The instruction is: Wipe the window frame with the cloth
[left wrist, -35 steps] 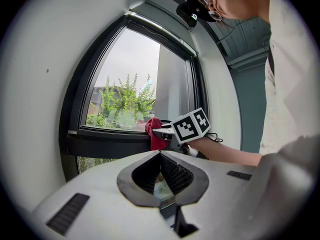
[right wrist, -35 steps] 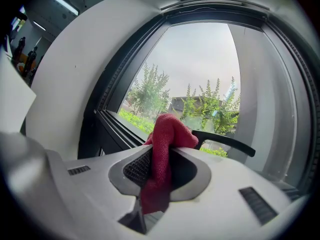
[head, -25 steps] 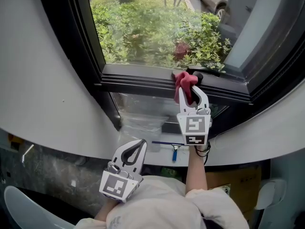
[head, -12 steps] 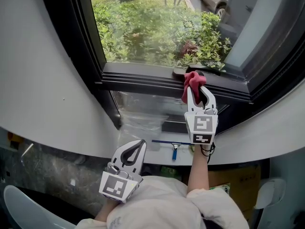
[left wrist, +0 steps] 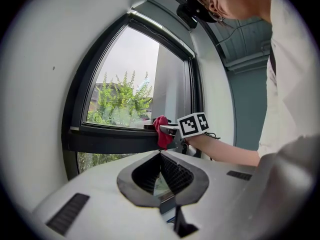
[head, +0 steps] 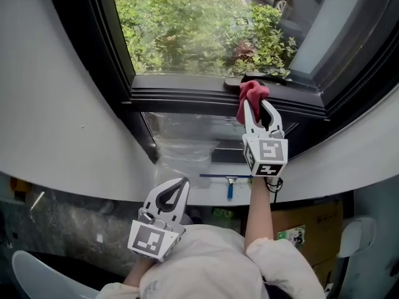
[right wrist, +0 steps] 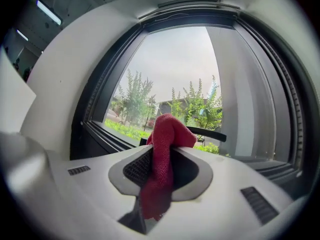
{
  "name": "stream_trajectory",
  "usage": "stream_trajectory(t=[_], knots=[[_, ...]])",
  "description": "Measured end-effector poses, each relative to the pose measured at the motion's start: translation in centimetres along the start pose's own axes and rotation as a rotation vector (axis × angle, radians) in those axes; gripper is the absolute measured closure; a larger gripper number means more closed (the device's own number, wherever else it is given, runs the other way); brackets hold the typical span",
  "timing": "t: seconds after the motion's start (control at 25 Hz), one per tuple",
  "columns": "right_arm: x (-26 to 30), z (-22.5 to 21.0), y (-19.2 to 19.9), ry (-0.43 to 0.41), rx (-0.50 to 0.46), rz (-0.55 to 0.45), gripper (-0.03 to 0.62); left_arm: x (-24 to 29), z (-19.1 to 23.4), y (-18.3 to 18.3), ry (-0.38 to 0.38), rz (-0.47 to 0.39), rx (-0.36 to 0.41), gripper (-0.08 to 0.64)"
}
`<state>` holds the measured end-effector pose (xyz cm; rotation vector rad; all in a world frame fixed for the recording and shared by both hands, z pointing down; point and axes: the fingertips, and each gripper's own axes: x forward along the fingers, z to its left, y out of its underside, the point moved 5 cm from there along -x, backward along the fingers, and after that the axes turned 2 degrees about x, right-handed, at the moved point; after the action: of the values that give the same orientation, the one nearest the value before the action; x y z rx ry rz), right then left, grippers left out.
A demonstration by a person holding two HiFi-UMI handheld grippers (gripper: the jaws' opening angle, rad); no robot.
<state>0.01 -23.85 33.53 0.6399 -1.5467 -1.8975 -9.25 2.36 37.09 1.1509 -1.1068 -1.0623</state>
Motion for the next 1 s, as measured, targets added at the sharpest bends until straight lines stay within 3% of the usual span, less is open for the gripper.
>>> stream_trajectory(t=[0.16, 0.36, 0.52, 0.76, 0.92, 1.0], knots=[[-2.4, 0.2, -1.2, 0.011, 0.077, -0.108, 0.503, 0.1, 1.4, -0.1, 0.037, 0.013, 0.018, 0.552], [-6.0, 0.6, -1.9, 0.066, 0.028, -0.06, 0.503, 1.1, 2.2, -1.5, 0.109, 0.01, 0.016, 0.551], [-8.7, 0.5, -2.2, 0.101, -0.004, -0.048, 0.502, 1.9, 2.5, -2.4, 0.164, -0.069, 0.016, 0.552], [-12.2, 1.2, -2.3, 0.139, -0.008, -0.049, 0.503, 1.0, 5.0, -2.9, 0.115, -0.105, 0.047, 0.552], [-12.6, 2.1, -2.2, 0.126, -0.017, -0.044, 0.503, -0.3, 6.7, -1.6, 0.029, -0.052, 0.038, 0.551], [-12.6, 2.2, -2.1, 0.119, -0.026, -0.039, 0.503, -0.6, 6.4, -1.3, 0.023, -0.058, 0.039, 0.551]])
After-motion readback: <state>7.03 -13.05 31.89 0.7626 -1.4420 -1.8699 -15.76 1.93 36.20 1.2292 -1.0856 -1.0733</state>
